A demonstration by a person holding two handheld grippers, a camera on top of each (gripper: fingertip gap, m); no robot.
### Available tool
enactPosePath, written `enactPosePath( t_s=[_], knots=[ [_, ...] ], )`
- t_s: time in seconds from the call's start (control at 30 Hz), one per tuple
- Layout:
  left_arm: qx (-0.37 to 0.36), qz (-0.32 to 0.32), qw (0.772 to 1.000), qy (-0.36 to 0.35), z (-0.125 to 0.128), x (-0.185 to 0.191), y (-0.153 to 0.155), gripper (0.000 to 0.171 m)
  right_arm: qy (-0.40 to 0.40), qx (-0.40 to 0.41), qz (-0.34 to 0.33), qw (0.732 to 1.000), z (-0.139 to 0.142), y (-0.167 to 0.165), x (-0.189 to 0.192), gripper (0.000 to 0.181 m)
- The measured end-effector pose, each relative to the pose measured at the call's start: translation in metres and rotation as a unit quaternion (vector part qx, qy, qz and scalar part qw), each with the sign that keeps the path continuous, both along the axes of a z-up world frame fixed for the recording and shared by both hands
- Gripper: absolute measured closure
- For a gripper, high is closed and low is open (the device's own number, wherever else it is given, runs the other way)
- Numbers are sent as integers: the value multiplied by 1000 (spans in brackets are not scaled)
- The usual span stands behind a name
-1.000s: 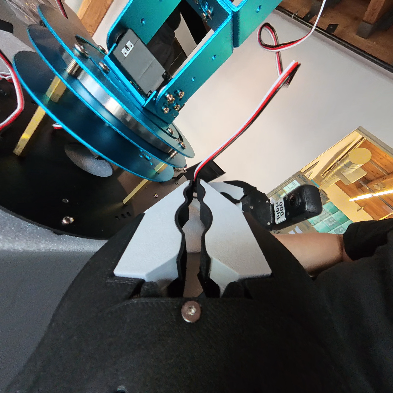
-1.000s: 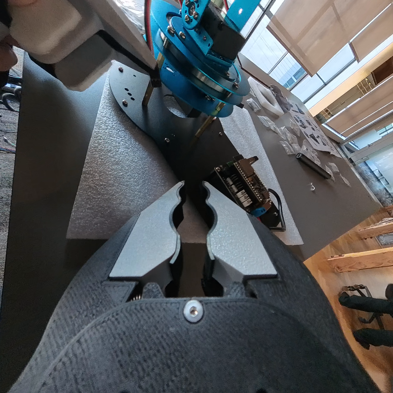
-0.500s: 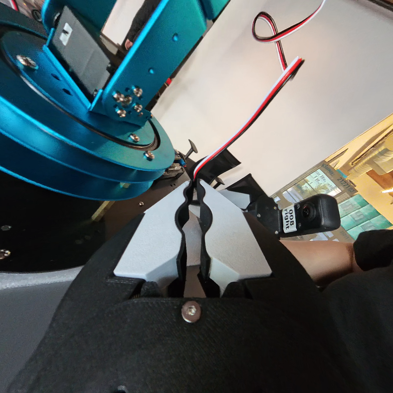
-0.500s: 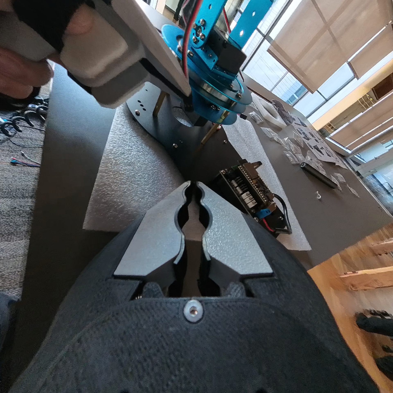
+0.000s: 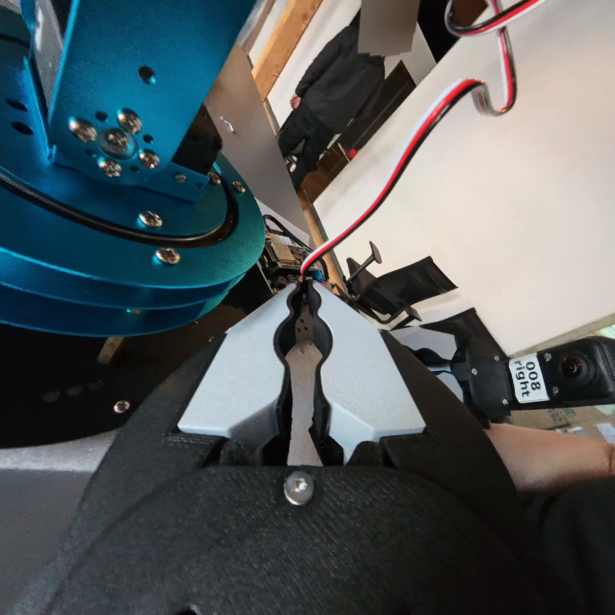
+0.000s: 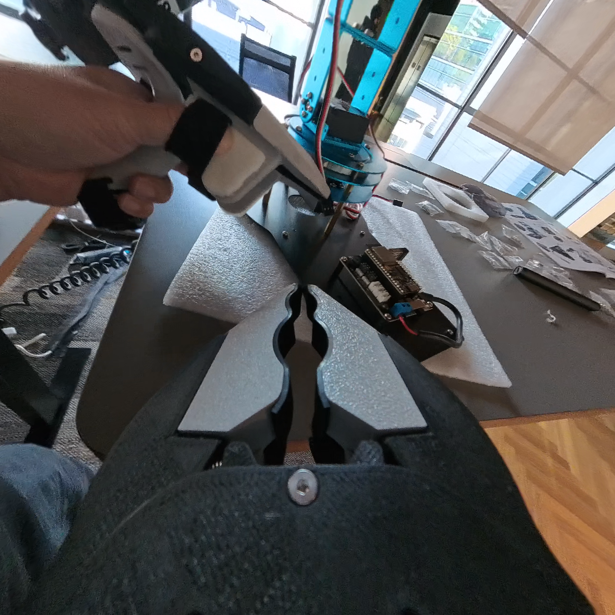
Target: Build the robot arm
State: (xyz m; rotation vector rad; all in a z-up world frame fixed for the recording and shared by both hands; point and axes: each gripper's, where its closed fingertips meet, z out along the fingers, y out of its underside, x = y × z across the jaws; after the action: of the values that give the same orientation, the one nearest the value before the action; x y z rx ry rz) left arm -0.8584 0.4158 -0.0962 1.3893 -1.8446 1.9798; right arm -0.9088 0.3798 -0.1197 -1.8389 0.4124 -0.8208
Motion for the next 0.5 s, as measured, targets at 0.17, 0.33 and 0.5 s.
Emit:
enactPosePath(
  t_s=[0.17, 0.33, 0.5],
  knots=[
    [22, 20, 1000, 10, -9, 7, -8, 171, 6, 13, 21, 1000, 4, -3, 0, 180],
    [15, 27, 999, 24, -10, 7, -9, 171, 14, 25, 32, 999, 4, -5, -1, 179],
    [-2, 24, 999, 40, -10, 8, -7, 170, 30, 38, 29, 998, 0, -5, 2, 179]
  ],
)
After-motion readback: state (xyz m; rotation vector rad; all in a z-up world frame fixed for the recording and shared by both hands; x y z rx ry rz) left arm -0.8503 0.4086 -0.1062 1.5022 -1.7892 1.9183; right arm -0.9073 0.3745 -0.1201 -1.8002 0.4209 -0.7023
